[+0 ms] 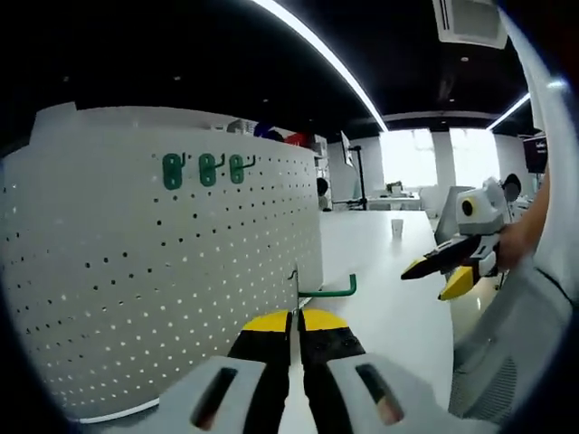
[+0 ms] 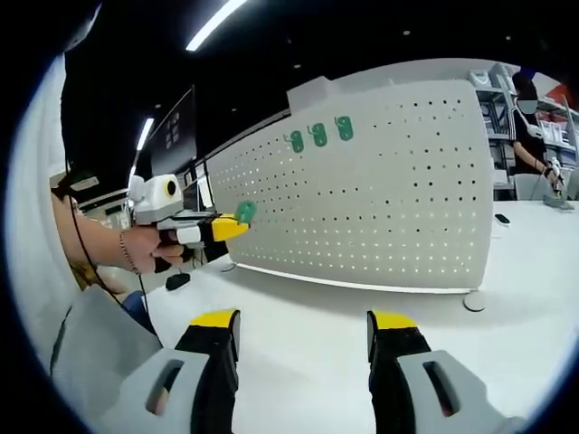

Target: Insert the hook assembly into the mounting plate slot until the hook locks in place.

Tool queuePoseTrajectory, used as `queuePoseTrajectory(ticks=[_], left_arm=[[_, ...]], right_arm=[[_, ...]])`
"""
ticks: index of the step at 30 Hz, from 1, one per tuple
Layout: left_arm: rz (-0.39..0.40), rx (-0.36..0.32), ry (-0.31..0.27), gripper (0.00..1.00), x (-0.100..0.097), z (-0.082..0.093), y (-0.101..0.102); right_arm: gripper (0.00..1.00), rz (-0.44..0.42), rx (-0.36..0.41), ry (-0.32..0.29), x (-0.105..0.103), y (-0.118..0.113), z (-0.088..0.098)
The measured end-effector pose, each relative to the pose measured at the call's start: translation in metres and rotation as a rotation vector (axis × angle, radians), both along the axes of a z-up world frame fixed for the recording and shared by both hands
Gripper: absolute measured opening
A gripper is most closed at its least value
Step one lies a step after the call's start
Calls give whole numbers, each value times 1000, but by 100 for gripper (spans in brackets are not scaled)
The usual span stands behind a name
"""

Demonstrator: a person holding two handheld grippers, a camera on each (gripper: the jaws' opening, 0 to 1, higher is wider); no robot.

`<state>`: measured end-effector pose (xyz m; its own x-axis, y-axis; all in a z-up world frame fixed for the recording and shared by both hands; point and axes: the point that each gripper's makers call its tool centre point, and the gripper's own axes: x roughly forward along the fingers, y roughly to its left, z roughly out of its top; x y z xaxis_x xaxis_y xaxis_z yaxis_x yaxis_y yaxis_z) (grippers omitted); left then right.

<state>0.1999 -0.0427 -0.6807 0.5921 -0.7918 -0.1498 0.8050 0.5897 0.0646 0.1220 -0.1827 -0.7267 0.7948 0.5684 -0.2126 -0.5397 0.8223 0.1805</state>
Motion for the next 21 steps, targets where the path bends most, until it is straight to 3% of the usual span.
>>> queuePoseTrajectory(ticks=[9,21], left_arm=[[28,-53,0,3,-15,2,11],[59,-84,10,3,-17,2,16]], right_arm=[[54,1,1,-4,0,1,1],[54,1,-12,4,-2,3,-2]])
